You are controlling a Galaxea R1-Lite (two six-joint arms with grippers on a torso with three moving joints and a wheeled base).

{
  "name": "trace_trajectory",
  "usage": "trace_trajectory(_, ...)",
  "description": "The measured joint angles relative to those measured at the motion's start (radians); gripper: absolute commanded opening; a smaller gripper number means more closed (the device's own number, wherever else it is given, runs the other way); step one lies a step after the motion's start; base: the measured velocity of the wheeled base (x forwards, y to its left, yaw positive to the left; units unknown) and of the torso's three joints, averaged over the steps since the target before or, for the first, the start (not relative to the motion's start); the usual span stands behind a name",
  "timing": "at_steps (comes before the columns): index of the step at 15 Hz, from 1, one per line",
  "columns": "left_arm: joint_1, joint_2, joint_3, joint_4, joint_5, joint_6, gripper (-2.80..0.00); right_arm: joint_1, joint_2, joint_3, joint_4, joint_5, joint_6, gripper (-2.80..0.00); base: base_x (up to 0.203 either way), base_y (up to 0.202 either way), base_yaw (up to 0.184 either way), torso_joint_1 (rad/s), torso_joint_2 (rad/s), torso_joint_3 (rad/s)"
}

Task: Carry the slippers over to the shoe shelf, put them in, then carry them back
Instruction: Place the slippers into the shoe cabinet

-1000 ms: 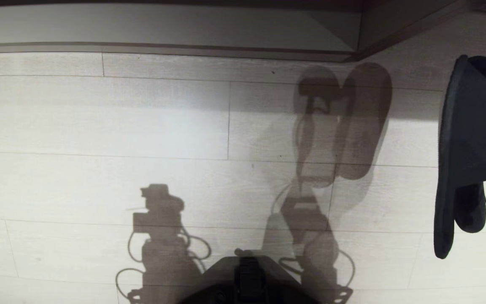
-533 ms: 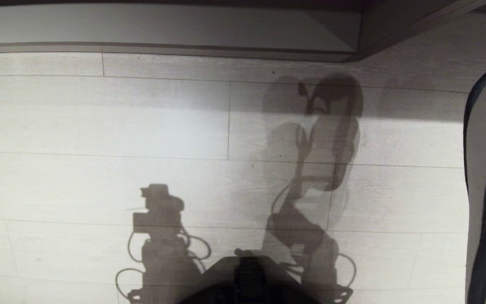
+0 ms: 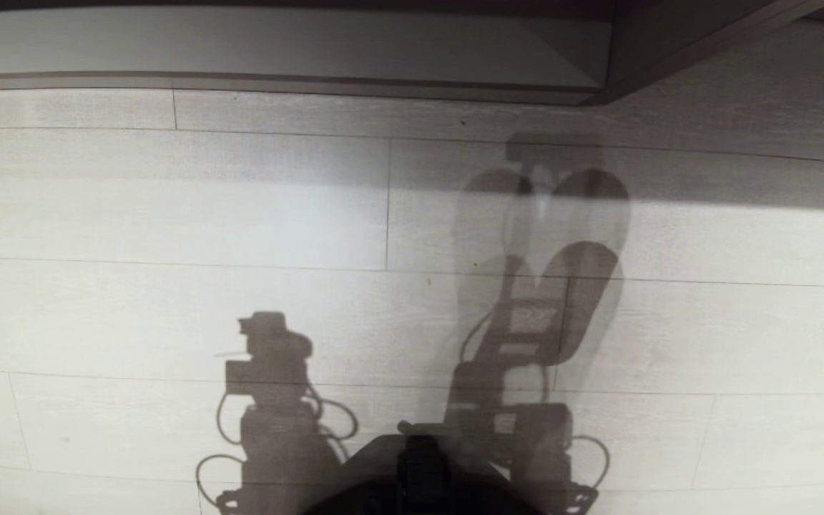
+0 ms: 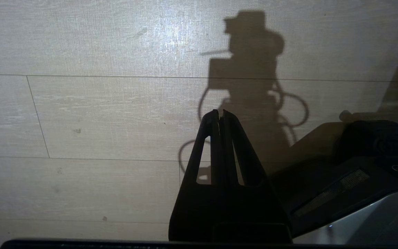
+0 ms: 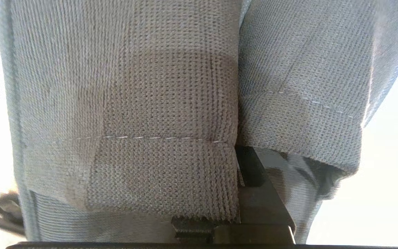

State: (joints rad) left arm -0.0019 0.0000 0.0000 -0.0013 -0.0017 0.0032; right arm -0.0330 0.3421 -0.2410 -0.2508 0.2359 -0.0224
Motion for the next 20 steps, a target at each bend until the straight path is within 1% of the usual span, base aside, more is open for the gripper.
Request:
trace_trajectory(2,0.001,0.000,0.000,0.000,0.000,0.000,-2.80,0.002,-0.067,0.044,0.067,-0.076,-0.023,-2.80,0.000,0.000,0.000,0.000,0.00,0.000)
trace_trajectory(4,0.001,0.000,0.000,0.000,0.000,0.000,-2.80,0.007,-0.121,0.096,0.090,-0.119,-0.036,-2.80,0.000,0.000,0.000,0.000,0.00,0.000)
trace_trajectory(7,0.000,0.000,0.000,0.000,0.000,0.000,-2.80,0.020,-0.198,0.155,0.129,-0.127,-0.039,-2.80,0.000,0.000,0.000,0.000,0.00,0.000)
trace_trajectory(11,0.000,0.000,0.000,0.000,0.000,0.000,-2.80,0.028,-0.305,0.201,0.234,-0.137,-0.034,-2.80,0.000,0.000,0.000,0.000,0.00,0.000)
trace_trajectory(16,0.000,0.000,0.000,0.000,0.000,0.000,-2.80,0.029,-0.340,0.205,0.247,-0.171,-0.039,-2.80,0.000,0.000,0.000,0.000,0.00,0.000)
trace_trajectory(17,0.000,0.000,0.000,0.000,0.000,0.000,-2.80,0.029,-0.342,0.206,0.247,-0.172,-0.048,-2.80,0.000,0.000,0.000,0.000,0.00,0.000)
trace_trajectory(20,0.001,0.000,0.000,0.000,0.000,0.000,-2.80,0.029,-0.344,0.207,0.247,-0.174,-0.110,-2.80,0.000,0.000,0.000,0.000,0.00,0.000)
